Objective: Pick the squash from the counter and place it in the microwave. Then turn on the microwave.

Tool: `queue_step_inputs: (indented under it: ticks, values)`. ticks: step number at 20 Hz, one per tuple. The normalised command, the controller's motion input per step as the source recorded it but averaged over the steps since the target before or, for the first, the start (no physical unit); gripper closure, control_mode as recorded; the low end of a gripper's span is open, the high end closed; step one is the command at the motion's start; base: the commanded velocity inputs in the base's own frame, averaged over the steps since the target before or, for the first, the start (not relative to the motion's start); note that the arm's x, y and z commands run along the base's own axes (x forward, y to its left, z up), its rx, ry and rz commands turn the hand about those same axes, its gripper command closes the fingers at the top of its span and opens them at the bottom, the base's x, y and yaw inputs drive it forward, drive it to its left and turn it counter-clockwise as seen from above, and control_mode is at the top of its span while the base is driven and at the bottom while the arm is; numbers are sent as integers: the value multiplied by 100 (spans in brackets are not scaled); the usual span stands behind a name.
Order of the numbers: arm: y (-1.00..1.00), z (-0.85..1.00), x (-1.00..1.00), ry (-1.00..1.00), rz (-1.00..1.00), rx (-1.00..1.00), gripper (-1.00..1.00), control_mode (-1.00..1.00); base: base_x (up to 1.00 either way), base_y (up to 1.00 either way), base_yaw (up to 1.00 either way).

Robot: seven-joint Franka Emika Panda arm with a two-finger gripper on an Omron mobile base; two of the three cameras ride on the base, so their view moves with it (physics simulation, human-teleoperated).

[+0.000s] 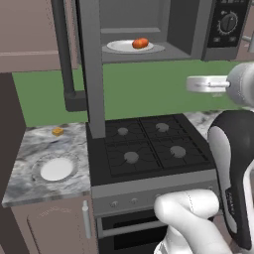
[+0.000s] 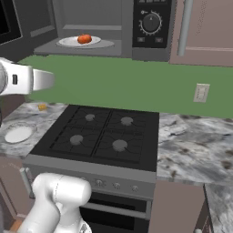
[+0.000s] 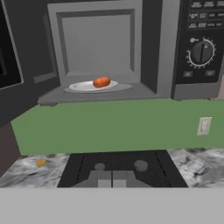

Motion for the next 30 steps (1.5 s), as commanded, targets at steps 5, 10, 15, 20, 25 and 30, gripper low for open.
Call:
queue_step_inputs:
  ticks: [5, 10, 15, 20, 25, 30]
  values:
    - [11, 0, -35, -2, 0, 0, 100, -100, 0, 0, 0]
    - [12, 0, -34, -2, 0, 0, 100, -100, 0, 0, 0]
    - [11, 0, -38, -3, 0, 0, 100, -100, 0, 0, 0]
    - [14, 0, -38, -3, 0, 0, 100, -100, 0, 0, 0]
    - [19, 0, -35, -7, 2, 0, 100, -100, 0, 0, 0]
    - [20, 0, -34, -8, 2, 0, 100, -100, 0, 0, 0]
